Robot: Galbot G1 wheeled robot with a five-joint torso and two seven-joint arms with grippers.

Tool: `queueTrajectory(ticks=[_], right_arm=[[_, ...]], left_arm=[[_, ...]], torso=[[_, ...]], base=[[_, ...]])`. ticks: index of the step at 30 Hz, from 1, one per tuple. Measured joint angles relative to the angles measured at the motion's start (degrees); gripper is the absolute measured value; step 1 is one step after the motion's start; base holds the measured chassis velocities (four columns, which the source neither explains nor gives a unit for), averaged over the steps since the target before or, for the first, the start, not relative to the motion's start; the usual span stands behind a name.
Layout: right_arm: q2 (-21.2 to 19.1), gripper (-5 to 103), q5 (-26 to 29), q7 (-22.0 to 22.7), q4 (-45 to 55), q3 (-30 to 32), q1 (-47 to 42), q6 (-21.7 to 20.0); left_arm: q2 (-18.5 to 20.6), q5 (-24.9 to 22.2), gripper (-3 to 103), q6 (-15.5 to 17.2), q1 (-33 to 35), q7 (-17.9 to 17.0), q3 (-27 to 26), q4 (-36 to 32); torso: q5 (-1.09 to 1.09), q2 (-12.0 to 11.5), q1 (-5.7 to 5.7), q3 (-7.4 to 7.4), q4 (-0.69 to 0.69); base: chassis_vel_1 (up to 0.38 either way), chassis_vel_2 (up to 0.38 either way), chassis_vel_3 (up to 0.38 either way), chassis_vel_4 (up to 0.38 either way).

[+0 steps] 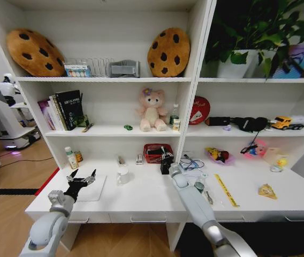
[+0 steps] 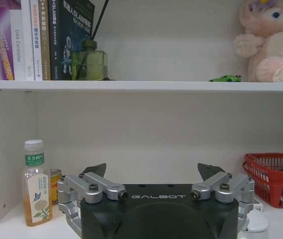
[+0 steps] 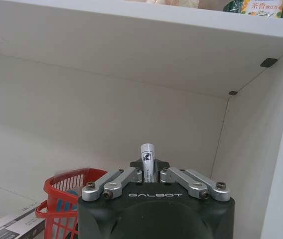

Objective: Organize the objects on the table.

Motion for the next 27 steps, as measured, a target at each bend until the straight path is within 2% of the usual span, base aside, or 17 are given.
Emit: queueTrajectory(ticks=[3,4,6,8,10,11,14,16,17,19,20,22,23,24,25,26,27], right_arm=[[0.7,11,-0.9,0.4,-0.6,0.3,0.1,0.1],[0.7,8,-1.0,1.1,-0.2,0.3,0.0,-0.7],[0.5,18,-1.0,2.2,1.6,-0.4,-0.7,-2.3],[0.2,24,-1.1,2.6,2.8,-0.8,-1.2,-2.8],[-0.2,24,-1.2,3.2,3.9,-1.1,-1.7,-3.3],[-0.7,35,-1.2,3.8,5.2,-1.4,-2.2,-3.7],[-1.4,41,-1.1,5.0,7.5,-2.0,-3.1,-4.6],[-2.6,51,-1.0,6.6,10.7,-2.5,-4.5,-5.7],[-2.6,51,-1.0,6.6,10.7,-2.5,-4.5,-5.7],[-3.6,62,-1.0,8.1,14.4,-2.7,-6.3,-6.1],[-3.6,62,-1.0,8.1,14.4,-2.7,-6.3,-6.1],[-5.2,73,-0.2,11.5,21.1,-3.8,-9.6,-7.7],[-5.2,73,-0.2,11.5,21.1,-3.8,-9.6,-7.7],[-6.3,79,1.7,13.1,24.8,-4.6,-12.1,-9.8],[-7.4,79,4.1,14.7,27.5,-5.7,-14.2,-11.8],[-7.4,79,4.1,14.7,27.5,-5.7,-14.2,-11.8],[-8.9,89,8.1,18.1,31.7,-7.5,-17.0,-14.9]], left_arm=[[0.0,0.0,100,0.0,0.0,0.0,0.0,0.0],[0.0,0.0,100,0.0,0.0,0.0,0.0,0.0],[0.0,0.0,100,0.0,0.0,0.0,0.0,0.0],[0.0,0.0,100,0.0,0.0,0.0,0.0,0.0],[0.0,0.0,100,0.0,0.0,0.0,0.0,0.0],[0.0,0.0,100,0.0,0.0,0.0,0.0,0.0],[0.0,0.0,100,0.0,0.0,0.0,0.0,0.0],[0.0,0.0,100,0.0,0.0,0.0,0.0,0.0],[0.0,0.0,100,0.0,0.0,0.0,0.0,0.0],[0.0,0.0,100,0.0,0.0,0.0,0.0,0.0],[0.0,0.0,100,0.0,0.0,0.0,0.0,0.0],[0.0,0.0,100,0.0,0.0,0.0,0.0,0.0],[0.0,0.0,100,0.0,0.0,0.0,0.0,0.0],[0.0,0.0,100,0.0,0.0,0.0,0.0,0.0],[0.0,0.0,100,0.0,0.0,0.0,0.0,0.0],[0.0,0.0,100,0.0,0.0,0.0,0.0,0.0],[0.0,0.0,100,0.0,0.0,0.0,0.0,0.0]], torso=[[0.00,0.0,0.00,0.00,0.00],[0.00,0.0,0.00,0.00,0.01],[0.00,0.0,0.00,0.00,0.00],[0.00,0.0,0.00,0.00,0.00],[0.00,0.0,0.00,0.00,0.00],[0.00,0.0,0.00,0.00,0.00],[0.00,0.0,0.00,0.00,0.00],[0.00,0.0,-0.01,-0.01,0.00],[0.00,0.0,-0.01,-0.01,0.00],[0.01,0.0,0.00,0.00,0.00],[0.01,0.0,0.00,0.00,0.00],[0.00,0.0,0.00,-0.01,0.02],[0.00,0.0,0.00,-0.01,0.02],[0.00,0.0,0.00,-0.01,0.01],[0.01,0.0,-0.01,-0.01,-0.01],[0.01,0.0,-0.01,-0.01,-0.01],[0.02,0.0,0.00,-0.01,-0.02]], base=[[0.000,0.000,0.000,0.000],[0.000,0.000,0.000,0.000],[0.000,0.000,0.000,0.000],[0.000,0.000,0.000,0.000],[0.000,0.000,0.000,0.000],[0.000,0.000,0.000,0.000],[0.000,0.000,0.000,0.000],[0.000,0.000,0.000,0.000],[0.000,0.000,0.000,0.000],[0.000,0.000,0.000,0.000],[0.000,0.000,0.000,0.000],[0.000,0.000,0.000,0.000],[0.000,0.000,0.000,0.000],[0.000,0.000,0.000,0.000],[0.000,0.000,0.000,0.000],[0.000,0.000,0.000,0.000],[0.000,0.000,0.000,0.000]])
